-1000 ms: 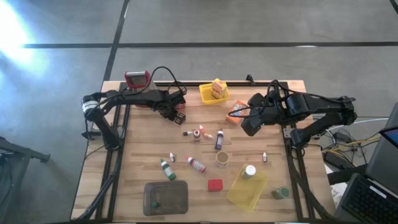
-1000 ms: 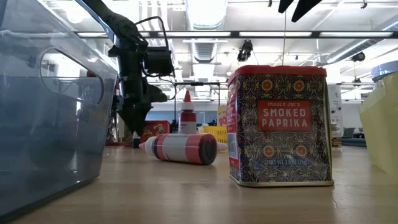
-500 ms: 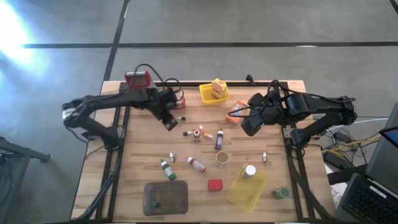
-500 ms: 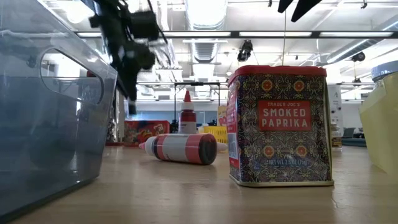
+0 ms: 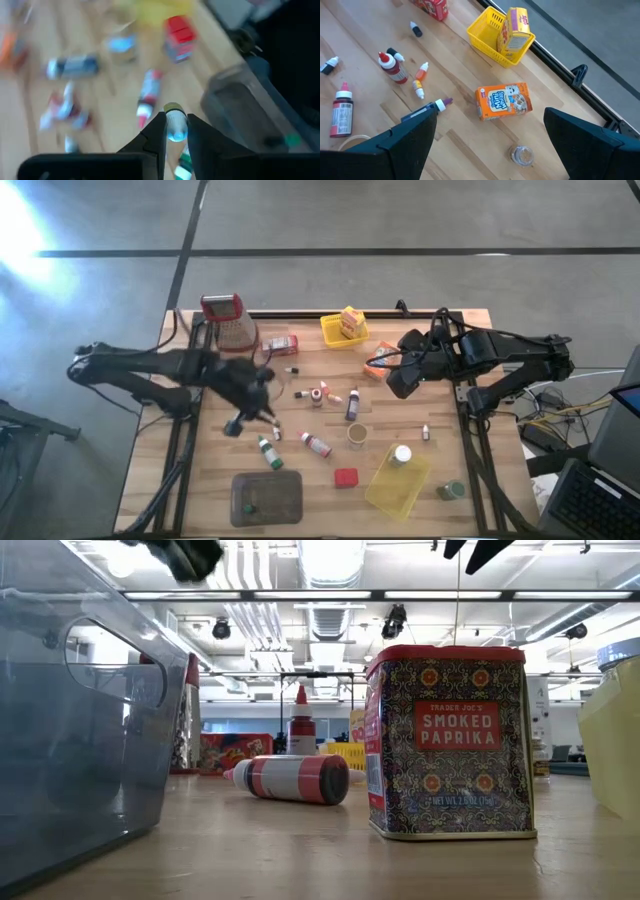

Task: Pick & Place Kitchen Items
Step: Put the light green food coloring bottle into the black bin

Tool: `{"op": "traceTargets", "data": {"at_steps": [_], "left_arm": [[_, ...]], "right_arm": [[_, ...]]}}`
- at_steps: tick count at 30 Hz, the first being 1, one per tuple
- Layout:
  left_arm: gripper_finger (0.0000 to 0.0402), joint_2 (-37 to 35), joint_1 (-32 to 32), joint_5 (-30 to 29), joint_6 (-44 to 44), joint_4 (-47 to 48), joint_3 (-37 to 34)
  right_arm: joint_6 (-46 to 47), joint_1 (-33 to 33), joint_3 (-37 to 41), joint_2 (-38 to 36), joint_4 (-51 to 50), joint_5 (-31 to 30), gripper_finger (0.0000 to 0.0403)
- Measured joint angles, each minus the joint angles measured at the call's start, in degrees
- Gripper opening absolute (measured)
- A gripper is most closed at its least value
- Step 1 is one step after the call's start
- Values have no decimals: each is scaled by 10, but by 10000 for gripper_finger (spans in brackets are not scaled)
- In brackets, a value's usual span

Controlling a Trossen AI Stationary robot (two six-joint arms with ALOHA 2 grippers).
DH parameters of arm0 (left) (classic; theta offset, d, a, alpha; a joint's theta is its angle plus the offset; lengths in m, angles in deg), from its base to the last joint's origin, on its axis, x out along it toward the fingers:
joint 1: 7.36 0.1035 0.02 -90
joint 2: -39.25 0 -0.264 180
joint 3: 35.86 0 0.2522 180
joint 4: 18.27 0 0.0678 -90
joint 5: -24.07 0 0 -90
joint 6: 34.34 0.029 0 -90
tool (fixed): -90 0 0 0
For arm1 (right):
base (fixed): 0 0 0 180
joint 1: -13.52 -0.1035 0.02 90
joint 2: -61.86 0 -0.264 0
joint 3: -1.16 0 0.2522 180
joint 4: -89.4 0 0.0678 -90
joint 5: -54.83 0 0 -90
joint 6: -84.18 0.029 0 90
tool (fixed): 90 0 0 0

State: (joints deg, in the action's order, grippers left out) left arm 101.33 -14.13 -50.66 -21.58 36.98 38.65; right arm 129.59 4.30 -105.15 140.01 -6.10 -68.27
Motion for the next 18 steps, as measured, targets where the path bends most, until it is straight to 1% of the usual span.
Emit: {"op": "traceTargets", "data": {"at_steps": [2, 6, 8, 13, 18], "left_arm": [[65, -2, -49, -33, 29, -19, 0], [65, 3, -132, -118, 34, -52, 0], [65, 10, -165, -147, 33, -60, 1], [65, 35, -219, -182, 35, -75, 2], [65, 76, -233, -188, 36, -75, 18]], "right_arm": [[0, 0, 0, 0, 1, 0, 364], [0, 0, 0, 0, 1, 0, 364], [0, 0, 0, 0, 1, 0, 364], [0, 0, 0, 0, 3, 0, 364], [0, 0, 0, 0, 3, 0, 364]]}}
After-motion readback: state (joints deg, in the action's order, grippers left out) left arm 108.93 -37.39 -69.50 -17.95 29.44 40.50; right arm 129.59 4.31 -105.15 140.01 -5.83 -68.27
